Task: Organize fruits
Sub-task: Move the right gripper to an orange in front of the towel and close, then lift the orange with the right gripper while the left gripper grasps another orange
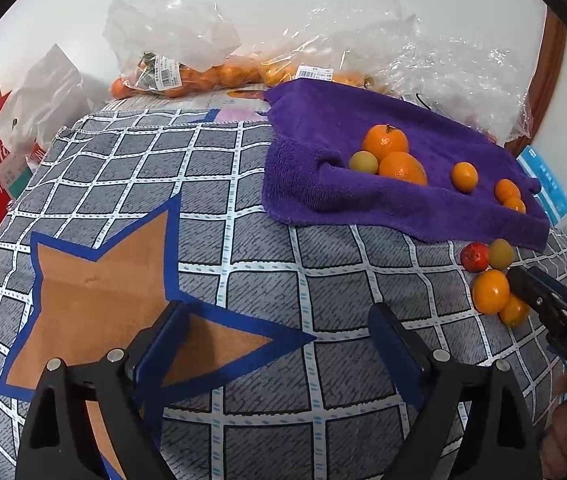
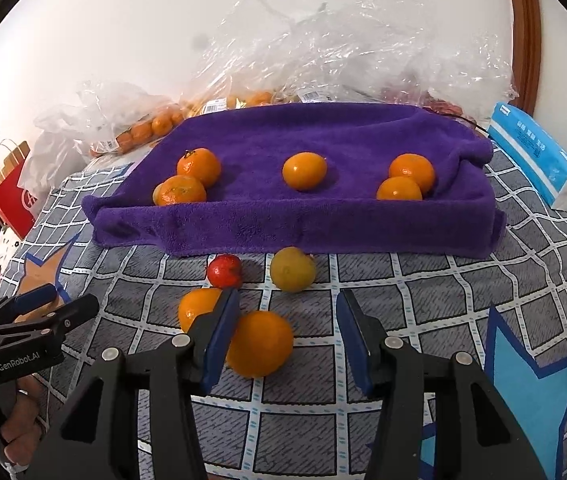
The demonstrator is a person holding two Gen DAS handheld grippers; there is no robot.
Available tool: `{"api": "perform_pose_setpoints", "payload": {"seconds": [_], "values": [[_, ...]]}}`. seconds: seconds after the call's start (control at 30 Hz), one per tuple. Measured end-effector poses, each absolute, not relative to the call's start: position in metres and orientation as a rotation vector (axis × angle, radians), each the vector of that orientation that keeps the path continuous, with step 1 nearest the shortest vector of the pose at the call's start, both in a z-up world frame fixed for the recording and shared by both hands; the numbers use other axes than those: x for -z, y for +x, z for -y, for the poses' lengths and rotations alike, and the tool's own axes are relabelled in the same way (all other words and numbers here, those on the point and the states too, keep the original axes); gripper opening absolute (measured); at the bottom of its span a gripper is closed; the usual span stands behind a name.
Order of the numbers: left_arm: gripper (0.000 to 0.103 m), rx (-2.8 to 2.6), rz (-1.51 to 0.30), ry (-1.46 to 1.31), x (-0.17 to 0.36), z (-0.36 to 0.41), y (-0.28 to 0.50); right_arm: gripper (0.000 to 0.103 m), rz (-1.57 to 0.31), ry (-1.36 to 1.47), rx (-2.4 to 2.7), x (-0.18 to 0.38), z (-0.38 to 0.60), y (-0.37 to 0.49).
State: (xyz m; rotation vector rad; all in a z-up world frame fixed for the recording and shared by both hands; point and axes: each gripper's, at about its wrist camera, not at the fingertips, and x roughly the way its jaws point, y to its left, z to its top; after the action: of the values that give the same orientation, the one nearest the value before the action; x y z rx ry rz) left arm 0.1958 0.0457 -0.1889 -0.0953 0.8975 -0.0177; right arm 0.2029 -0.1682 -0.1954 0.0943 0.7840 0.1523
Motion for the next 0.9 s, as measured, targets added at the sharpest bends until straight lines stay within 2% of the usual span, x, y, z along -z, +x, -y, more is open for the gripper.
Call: {"api": "perform_pose_setpoints", "payload": {"seconds": [0.4,0.53,0.9], "values": [[0.093,0.072,-0.866,-0.192,0.188,-0.057,0.191,0.049,-0.812,0.115,-0.163,0.192,0.168,0.193],[0.094,0.077,-0.863,-0.197,0.188,-0.057,0.191,0.038,-0.826,0.059,-0.172,0.189,0.159,0.186],[0.090,0.150,-0.822,-0.216,0.183,-0.054,0.183,0.033,-0.873,0.038,-0.160,0.197,0.154,0.192]]}}
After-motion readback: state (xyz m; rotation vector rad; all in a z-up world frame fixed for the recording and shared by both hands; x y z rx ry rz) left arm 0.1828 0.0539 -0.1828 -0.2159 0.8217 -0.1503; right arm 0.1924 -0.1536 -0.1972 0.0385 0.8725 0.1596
